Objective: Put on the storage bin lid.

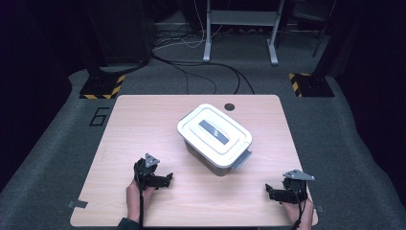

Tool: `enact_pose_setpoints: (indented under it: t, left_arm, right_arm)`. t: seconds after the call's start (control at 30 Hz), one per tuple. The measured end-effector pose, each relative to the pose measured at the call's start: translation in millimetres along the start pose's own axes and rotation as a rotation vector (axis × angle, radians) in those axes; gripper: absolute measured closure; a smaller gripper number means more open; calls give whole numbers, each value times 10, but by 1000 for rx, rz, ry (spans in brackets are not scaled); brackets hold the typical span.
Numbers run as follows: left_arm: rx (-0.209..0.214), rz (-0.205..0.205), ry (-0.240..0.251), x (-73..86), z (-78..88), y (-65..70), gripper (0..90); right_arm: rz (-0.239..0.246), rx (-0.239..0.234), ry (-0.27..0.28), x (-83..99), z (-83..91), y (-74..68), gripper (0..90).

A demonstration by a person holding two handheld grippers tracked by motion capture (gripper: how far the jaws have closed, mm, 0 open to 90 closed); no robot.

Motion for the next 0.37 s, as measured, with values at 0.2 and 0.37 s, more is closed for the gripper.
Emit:
enact_pose_setpoints:
  t: [0.2, 0.37]
  left_arm:
    - [-1, 1, -1, 1, 1, 1, 2]
    - [-2, 3, -1, 2, 1, 1, 1]
  right_arm:
    - [0, 6, 3, 6, -15, -5, 17]
    - [3, 5, -6, 5, -26, 12, 0]
Point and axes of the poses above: each handheld gripper's, and its own axes: z roughly backward along the jaws, x roughly out of its underside, y roughly to its right, the point moved 9 cm from there along -z, roughly forward along the jaws, and after that the axes turned 5 degrees about -x, right-handed, at the moved point
